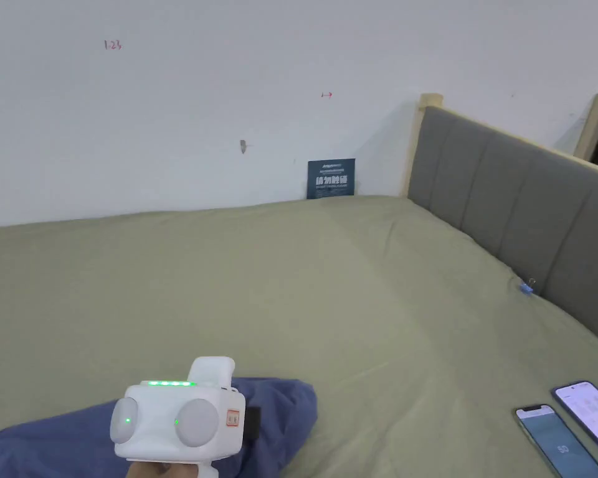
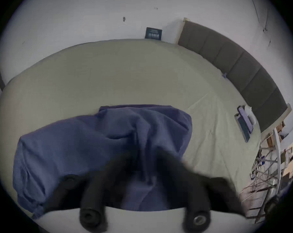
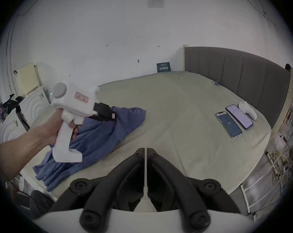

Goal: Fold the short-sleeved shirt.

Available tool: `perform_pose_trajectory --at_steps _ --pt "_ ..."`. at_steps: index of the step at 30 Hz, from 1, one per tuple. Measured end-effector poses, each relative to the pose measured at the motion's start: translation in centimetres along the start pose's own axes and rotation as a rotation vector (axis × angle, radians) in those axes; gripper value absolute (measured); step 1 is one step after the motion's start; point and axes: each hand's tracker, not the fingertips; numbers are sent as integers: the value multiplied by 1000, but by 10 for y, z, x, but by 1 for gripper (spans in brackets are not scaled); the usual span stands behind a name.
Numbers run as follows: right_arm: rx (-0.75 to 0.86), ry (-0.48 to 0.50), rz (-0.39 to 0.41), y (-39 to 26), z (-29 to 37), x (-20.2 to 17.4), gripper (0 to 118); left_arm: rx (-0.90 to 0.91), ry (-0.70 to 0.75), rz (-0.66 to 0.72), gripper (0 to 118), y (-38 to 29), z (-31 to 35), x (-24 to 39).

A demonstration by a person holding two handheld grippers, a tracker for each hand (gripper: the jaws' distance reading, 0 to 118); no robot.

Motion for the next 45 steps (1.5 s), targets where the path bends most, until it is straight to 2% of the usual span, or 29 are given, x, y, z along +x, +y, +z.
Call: perform_pose_trajectory --at_steps 1,3,5,6,7,8,10,11,14,18,25,30,33,36,37,38,39,40,41,45 --pt "6 1 3 1 2 -2 5 15 -8 11 118 -6 16 -7" --pt "28 1 45 4 5 -9 5 85 1 51 115 -19 57 -23" --pt "57 7 72 6 12 -18 5 156 80 66 109 -41 110 -36" --pt "71 14 81 8 17 -23 5 235 123 95 99 -56 146 -43" --pt "86 11 84 10 21 -29 5 307 153 116 81 -72 180 -50" --pt "112 16 91 11 26 -34 5 345 189 131 51 -86 206 -54" --pt "154 32 105 12 38 -46 5 449 264 169 10 -126 263 -63" --pt "176 43 113 12 43 -51 5 468 313 187 2 -143 286 -66" --pt "212 76 135 11 56 -68 5 555 421 255 2 -192 341 -75" --pt "260 98 170 7 68 -86 5 619 490 252 2 -228 385 -84" --pt "238 136 195 8 68 -105 5 597 520 287 2 -238 403 -114" --pt "203 161 198 2 57 -110 5 384 472 317 2 -236 372 -162" --pt "165 172 208 0 45 -111 5 150 401 311 2 -236 330 -201" --pt "132 173 237 -4 34 -116 5 -6 361 339 2 -249 291 -238" --pt "126 175 246 -6 31 -117 5 -57 360 347 2 -252 280 -247" --pt "120 179 251 -7 29 -118 5 -115 350 363 14 -254 272 -253" --pt "114 187 255 -9 25 -119 5 -171 362 351 45 -256 262 -261" --pt "107 188 255 -10 23 -121 5 -220 383 337 86 -259 250 -266" --pt "94 190 256 -11 19 -123 5 -222 414 326 110 -262 241 -269" --pt "52 198 260 -13 9 -124 5 -230 467 319 109 -268 211 -282"
